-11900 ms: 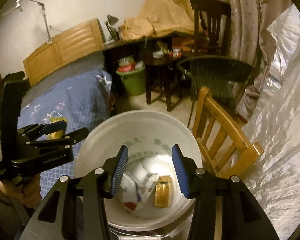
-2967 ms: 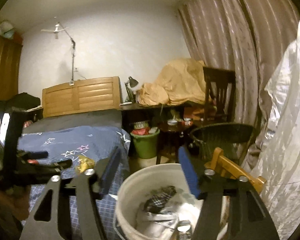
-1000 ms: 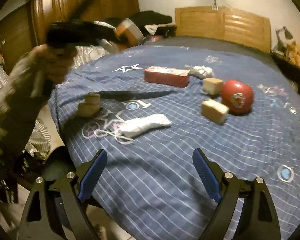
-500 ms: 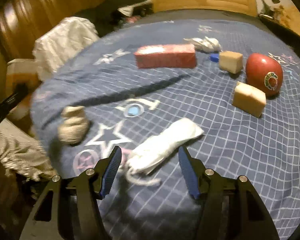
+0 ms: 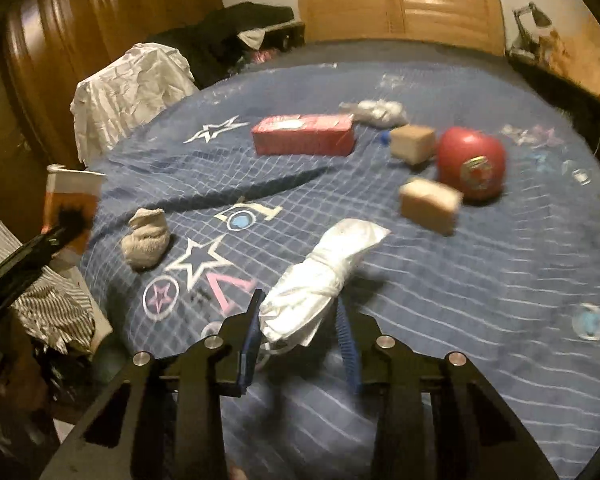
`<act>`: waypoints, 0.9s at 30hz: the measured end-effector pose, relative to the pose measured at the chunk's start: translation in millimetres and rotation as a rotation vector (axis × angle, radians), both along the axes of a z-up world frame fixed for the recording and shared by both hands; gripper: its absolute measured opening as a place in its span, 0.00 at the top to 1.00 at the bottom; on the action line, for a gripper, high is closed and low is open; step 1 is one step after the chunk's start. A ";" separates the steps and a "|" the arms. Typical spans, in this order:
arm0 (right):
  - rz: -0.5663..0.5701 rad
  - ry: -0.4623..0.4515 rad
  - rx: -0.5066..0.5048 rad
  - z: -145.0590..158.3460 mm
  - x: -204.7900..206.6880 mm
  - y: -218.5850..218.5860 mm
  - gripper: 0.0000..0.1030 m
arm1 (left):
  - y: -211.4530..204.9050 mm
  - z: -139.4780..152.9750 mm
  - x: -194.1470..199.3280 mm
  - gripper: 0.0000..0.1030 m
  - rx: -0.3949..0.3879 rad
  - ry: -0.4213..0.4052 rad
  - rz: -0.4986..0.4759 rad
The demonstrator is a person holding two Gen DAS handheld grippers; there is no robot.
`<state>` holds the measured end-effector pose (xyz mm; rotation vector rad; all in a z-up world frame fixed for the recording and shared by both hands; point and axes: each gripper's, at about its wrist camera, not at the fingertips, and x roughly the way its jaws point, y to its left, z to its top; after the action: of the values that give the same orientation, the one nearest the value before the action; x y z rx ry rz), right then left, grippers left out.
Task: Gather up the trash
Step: 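Carry the paper cup and white cloth over the white bucket with both tools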
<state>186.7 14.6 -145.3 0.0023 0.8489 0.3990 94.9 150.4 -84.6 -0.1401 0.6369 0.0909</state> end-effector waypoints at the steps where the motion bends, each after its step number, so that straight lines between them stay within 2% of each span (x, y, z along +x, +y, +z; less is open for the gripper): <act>1: 0.003 -0.016 -0.021 5.2 -8.7 -10.0 0.65 | -11.5 -1.0 0.8 0.62 0.004 0.010 -0.040; 3: -0.003 -0.038 -0.066 11.2 -24.7 -28.6 0.65 | -31.6 -5.4 3.5 0.62 -0.002 0.037 -0.118; 7: -0.026 -0.082 -0.161 14.5 -49.5 -72.3 0.65 | -74.2 -22.4 16.2 0.62 -0.043 0.156 -0.272; 11: -0.056 -0.076 -0.266 -5.4 -57.1 -103.7 0.64 | -109.7 -44.3 31.1 0.62 -0.032 0.237 -0.349; 12: -0.073 -0.063 -0.265 -12.9 -55.4 -110.5 0.64 | -116.8 -50.2 35.7 0.62 -0.028 0.253 -0.356; 15: -0.126 -0.025 -0.200 -29.4 -50.6 -129.4 0.64 | -128.8 -64.3 48.2 0.58 -0.006 0.266 -0.339; 18: -0.146 -0.033 -0.135 -32.5 -53.5 -134.8 0.56 | -138.9 -66.8 49.1 0.53 0.026 0.256 -0.334; 20: -0.149 -0.039 -0.106 -30.7 -57.2 -136.3 0.40 | -140.9 -66.4 49.2 0.51 0.027 0.253 -0.337; 21: -0.161 -0.050 -0.092 -28.0 -60.0 -137.9 0.37 | -141.2 -66.3 48.0 0.50 0.028 0.250 -0.337; 25: -0.211 -0.069 -0.012 -18.0 -59.2 -140.9 0.33 | -131.7 -62.8 46.7 0.50 -0.014 0.241 -0.343; 27: -0.251 -0.068 0.035 -12.4 -60.4 -144.1 0.32 | -125.8 -61.0 47.6 0.44 -0.045 0.233 -0.343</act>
<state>126.2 -129.6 -157.7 0.1261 0.7630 0.1774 142.5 24.6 -145.7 -0.0617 0.8877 -0.2415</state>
